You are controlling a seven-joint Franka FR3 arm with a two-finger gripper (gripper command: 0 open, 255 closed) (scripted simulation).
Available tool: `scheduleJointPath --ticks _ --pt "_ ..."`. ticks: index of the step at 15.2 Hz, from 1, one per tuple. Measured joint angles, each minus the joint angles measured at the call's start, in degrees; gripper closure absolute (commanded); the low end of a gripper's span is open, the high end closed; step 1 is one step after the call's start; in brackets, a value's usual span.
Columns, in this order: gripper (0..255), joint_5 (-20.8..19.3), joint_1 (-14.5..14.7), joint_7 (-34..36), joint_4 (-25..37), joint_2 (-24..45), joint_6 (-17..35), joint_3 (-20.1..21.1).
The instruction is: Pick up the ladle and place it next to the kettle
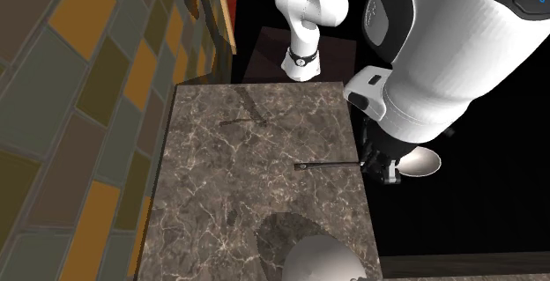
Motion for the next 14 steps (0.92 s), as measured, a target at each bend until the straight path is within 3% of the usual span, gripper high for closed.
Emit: scheduleJointPath --ticks 14 --pt "255 -0.95 0.21 0.52 -8.99 1.79 10.52 0.24"
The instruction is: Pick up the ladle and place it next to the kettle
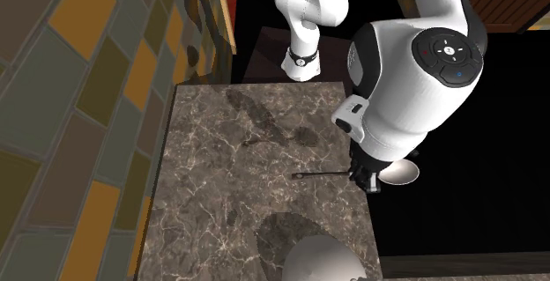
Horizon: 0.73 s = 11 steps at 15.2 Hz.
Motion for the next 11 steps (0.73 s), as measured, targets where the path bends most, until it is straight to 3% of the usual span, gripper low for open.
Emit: scheduleJointPath --ticks 11 --pt "255 -1.95 0.31 1.29 -5.52 3.04 8.13 0.10"
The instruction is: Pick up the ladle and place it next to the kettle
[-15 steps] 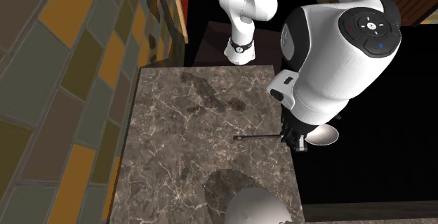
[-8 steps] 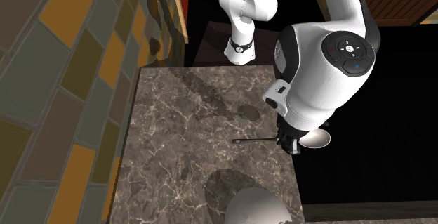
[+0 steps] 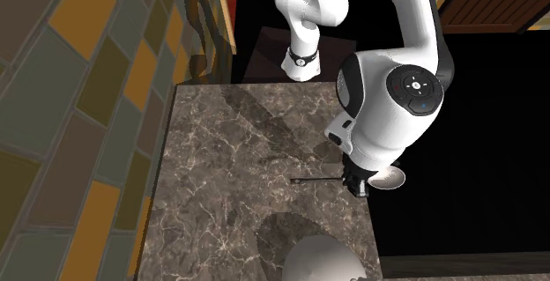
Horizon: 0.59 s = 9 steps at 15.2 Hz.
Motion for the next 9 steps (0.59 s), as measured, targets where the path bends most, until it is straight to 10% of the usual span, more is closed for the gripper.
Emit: scheduleJointPath --ticks 9 --pt "255 -2.86 0.42 1.78 -3.19 3.91 6.51 -0.37"
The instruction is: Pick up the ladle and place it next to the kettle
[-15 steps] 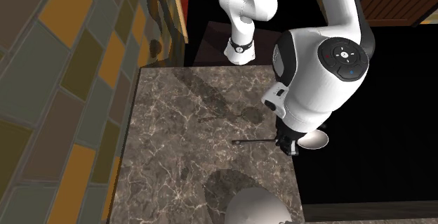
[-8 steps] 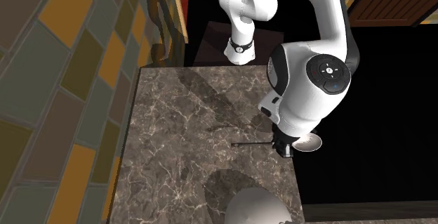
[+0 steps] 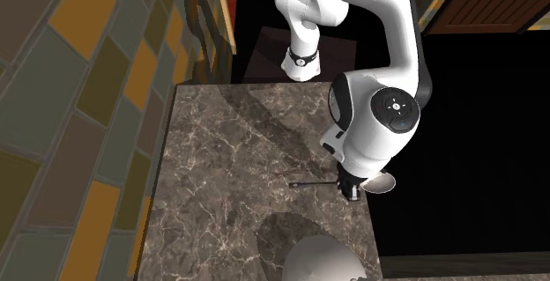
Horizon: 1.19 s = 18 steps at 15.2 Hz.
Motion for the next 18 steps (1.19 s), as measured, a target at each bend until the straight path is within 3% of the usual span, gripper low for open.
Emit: scheduleJointPath --ticks 9,10,16,18 --pt "255 -1.34 0.33 0.97 -0.95 1.64 2.36 -0.25" --pt "0 -1.34 0.33 0.97 -0.95 1.64 2.36 -0.25" --pt "0 -1.34 0.33 0.97 -0.95 1.64 2.37 -0.25" --pt "0 -0.16 0.12 0.31 -0.05 0.09 0.20 0.08"
